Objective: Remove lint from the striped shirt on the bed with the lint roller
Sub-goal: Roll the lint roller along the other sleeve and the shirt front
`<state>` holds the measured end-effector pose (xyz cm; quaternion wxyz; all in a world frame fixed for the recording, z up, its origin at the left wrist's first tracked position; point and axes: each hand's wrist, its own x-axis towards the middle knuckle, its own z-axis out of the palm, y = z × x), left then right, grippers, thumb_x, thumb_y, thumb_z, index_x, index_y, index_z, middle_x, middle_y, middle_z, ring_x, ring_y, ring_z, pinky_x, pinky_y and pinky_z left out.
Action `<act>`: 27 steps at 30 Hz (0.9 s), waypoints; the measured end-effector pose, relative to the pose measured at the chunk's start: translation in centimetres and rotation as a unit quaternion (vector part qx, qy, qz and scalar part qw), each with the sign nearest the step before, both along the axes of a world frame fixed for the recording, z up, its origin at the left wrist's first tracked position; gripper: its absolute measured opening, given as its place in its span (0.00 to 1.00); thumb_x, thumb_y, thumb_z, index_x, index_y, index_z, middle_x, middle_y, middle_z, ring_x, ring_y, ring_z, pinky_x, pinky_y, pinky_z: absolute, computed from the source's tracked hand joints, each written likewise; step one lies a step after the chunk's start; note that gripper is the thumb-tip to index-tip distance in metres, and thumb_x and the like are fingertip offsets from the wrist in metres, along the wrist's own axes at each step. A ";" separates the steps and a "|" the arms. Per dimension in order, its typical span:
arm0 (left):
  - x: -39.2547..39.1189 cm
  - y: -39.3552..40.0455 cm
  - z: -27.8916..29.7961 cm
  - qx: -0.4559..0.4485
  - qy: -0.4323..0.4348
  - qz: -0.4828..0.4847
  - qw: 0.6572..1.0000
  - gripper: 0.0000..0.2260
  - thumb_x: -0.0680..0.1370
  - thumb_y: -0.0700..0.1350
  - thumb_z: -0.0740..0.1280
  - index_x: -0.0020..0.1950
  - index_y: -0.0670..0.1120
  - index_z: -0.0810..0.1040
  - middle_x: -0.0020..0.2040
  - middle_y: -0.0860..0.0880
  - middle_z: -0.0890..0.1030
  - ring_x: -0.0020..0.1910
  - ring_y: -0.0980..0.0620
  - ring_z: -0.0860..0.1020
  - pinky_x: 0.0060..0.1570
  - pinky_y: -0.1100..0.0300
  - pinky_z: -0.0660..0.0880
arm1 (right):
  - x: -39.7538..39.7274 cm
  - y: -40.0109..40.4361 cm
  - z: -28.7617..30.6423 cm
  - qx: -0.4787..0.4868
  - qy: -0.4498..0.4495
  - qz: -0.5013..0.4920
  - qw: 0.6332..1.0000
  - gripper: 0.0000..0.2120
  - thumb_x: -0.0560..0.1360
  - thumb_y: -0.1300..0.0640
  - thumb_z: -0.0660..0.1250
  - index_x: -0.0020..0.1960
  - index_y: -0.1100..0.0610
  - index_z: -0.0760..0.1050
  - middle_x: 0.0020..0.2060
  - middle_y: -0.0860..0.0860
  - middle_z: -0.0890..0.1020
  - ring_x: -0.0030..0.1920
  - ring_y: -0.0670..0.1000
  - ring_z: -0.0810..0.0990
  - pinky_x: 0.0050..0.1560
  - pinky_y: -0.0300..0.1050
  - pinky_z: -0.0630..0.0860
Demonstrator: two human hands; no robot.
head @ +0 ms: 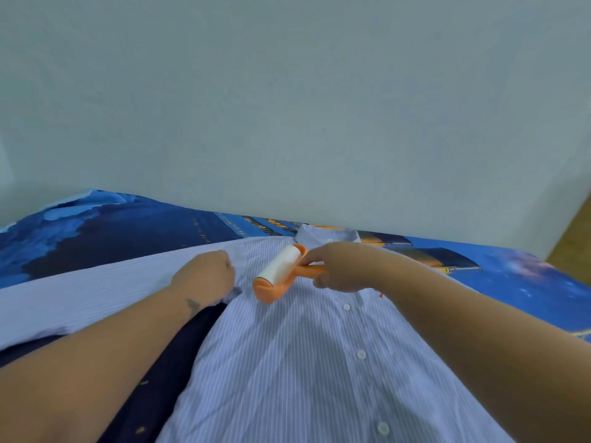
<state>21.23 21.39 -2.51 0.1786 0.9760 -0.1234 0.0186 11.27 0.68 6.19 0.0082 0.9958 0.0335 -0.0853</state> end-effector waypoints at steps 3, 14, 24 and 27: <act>-2.3 0.0 0.6 0.086 0.057 -0.028 0.994 0.15 0.80 0.52 0.58 0.51 0.43 0.78 0.53 0.43 0.81 0.47 0.47 0.76 0.46 0.58 0.70 | -0.3 1.0 -1.9 0.006 -0.006 0.005 1.000 0.17 0.77 0.54 0.60 0.66 0.49 0.71 0.57 0.51 0.79 0.52 0.54 0.78 0.42 0.46 0.70; -5.8 -0.7 1.5 -0.121 0.149 0.102 0.976 0.13 0.80 0.38 0.57 0.62 0.39 0.75 0.52 0.42 0.80 0.54 0.43 0.77 0.50 0.56 0.72 | -0.3 4.0 -6.6 0.046 -0.054 -0.017 0.997 0.14 0.77 0.55 0.58 0.62 0.53 0.72 0.52 0.55 0.79 0.49 0.55 0.77 0.45 0.49 0.73; -4.9 1.3 0.7 -0.343 0.181 0.142 0.911 0.14 0.79 0.43 0.55 0.54 0.43 0.79 0.32 0.44 0.72 0.30 0.49 0.69 0.29 0.61 0.65 | -3.6 3.4 -4.8 0.016 -0.032 0.032 0.999 0.10 0.78 0.57 0.57 0.52 0.59 0.75 0.41 0.54 0.76 0.41 0.53 0.73 0.32 0.42 0.63; -4.6 1.3 0.2 -0.298 0.153 0.109 0.936 0.13 0.79 0.42 0.59 0.59 0.39 0.77 0.36 0.46 0.75 0.32 0.51 0.72 0.30 0.61 0.69 | -5.8 2.0 -3.5 -0.010 0.007 0.038 0.999 0.10 0.77 0.55 0.59 0.54 0.57 0.76 0.46 0.54 0.79 0.41 0.54 0.78 0.31 0.40 0.66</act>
